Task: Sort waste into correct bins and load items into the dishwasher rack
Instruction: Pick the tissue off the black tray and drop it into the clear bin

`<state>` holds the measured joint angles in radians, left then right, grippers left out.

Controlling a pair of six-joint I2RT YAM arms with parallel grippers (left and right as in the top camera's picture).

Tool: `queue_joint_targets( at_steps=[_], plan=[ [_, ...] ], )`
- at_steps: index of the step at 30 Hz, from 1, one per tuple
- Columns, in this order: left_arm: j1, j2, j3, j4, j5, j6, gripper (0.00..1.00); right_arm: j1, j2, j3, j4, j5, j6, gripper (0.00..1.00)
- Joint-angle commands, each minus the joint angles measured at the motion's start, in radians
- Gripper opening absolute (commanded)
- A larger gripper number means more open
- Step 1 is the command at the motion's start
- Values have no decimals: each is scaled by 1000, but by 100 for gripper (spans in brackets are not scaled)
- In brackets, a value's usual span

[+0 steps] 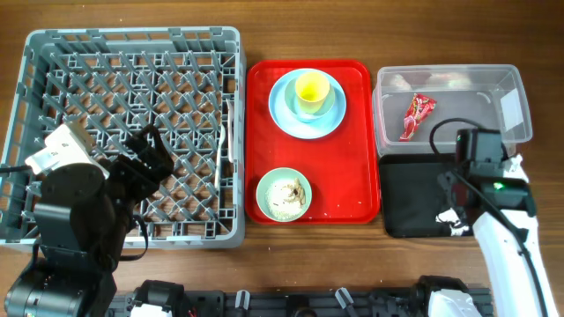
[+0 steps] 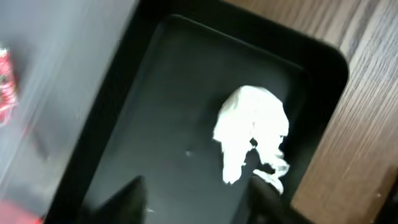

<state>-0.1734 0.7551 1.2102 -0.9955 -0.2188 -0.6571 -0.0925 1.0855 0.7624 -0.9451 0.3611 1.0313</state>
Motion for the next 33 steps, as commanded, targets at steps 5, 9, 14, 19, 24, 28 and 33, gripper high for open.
queue_joint_targets(
  at_steps=[5, 9, 14, 19, 24, 28, 33],
  plan=[
    [7, -2, 7, 2, -6, -10, 100, -85, 6, -176, 148, 113, 158, 48],
    [7, -2, 7, 2, -6, -10, 100, -212, 30, -227, 228, 95, 151, 54],
    [7, -2, 7, 2, -6, -10, 100, -259, 136, -241, 386, 3, 94, 53],
    [7, -2, 7, 2, -6, -10, 100, -259, 265, -241, 472, -54, 94, 53],
    [7, -2, 7, 2, -6, -10, 100, -259, 288, -223, 473, -65, 93, 31],
    [7, -2, 7, 2, -6, -10, 100, -259, 187, -117, 425, -87, -25, 25],
    [7, -2, 7, 2, -6, -10, 100, -259, 24, 27, 506, -354, -379, 11]
  ],
)
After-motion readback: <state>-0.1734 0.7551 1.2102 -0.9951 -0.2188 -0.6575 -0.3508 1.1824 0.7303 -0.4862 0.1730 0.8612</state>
